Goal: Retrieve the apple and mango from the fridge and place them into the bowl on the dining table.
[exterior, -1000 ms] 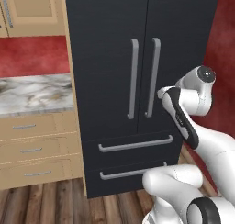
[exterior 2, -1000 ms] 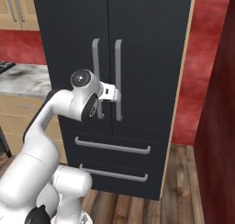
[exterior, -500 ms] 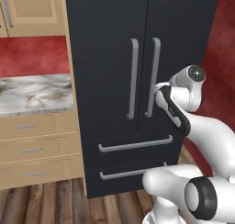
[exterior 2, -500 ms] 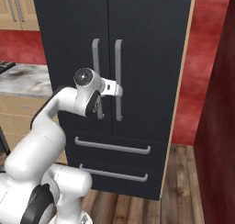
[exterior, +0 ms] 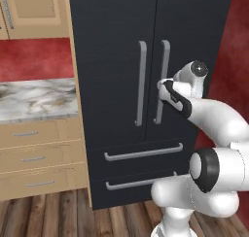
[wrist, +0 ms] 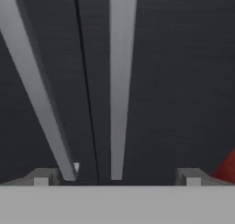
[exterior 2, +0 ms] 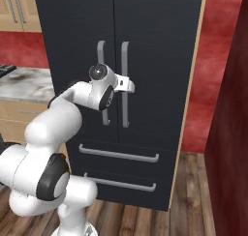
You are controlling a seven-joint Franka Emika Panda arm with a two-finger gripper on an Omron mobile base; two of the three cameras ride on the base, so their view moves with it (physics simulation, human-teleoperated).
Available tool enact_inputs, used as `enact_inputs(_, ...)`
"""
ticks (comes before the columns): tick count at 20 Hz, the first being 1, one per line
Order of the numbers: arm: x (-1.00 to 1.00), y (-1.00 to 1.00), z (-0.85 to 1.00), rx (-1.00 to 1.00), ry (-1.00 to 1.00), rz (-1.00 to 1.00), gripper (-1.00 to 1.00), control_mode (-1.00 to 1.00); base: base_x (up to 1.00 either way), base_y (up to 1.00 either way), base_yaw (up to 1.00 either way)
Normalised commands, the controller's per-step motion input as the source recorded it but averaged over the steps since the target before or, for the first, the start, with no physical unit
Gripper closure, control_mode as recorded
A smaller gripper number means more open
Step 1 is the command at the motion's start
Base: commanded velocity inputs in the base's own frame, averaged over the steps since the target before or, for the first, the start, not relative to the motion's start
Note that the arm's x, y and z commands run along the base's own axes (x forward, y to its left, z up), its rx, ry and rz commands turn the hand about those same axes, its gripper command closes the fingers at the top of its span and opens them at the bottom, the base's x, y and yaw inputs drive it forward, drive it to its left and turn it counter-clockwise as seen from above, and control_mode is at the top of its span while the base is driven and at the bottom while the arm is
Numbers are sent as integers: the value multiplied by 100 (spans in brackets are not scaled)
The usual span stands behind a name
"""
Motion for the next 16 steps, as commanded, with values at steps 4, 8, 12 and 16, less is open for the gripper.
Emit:
enact_inputs(4, 70, -3, 0, 0, 0, 0, -100, -100, 0, 0, 0)
enact_inputs(8, 69, -14, 0, 0, 0, 0, -100, -100, 0, 0, 0)
enact_inputs(12, 65, -21, 0, 0, -1, 0, -100, -100, 0, 0, 0)
enact_inputs(16, 54, -15, -2, 0, -4, 0, -100, -100, 0, 0, 0)
